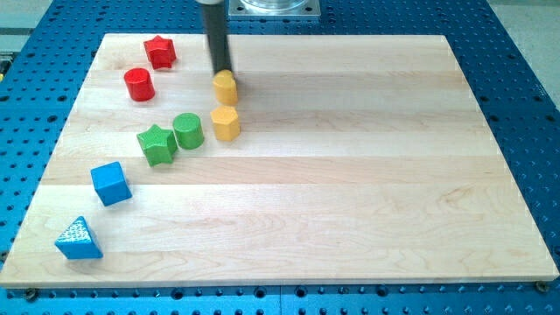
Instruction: Place the red blocks horizontally to the left side of the heart
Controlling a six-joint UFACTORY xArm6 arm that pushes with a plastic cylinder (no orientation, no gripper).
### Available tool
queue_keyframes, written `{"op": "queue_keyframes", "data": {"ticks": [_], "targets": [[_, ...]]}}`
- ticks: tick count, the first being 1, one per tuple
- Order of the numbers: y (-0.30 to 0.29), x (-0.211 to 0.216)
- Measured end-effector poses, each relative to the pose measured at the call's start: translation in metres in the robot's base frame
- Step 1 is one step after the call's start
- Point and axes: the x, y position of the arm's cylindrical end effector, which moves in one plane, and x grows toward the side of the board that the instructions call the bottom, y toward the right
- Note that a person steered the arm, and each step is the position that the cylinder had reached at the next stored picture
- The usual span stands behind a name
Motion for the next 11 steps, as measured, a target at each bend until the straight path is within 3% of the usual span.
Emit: {"op": "queue_keyframes", "data": {"ticks": [1,2,3,4,5,7,8,9,10,11], "targets": [[-0.098,0.024],[-0.149,0.019],[-0.147,0.018],[-0.137,-0.040],[-0.167,-0.065],[-0.145,-0.115],[-0.097,-0.083],[-0.085,-0.054],[-0.029,-0.073],[-0.052,-0.042]]}}
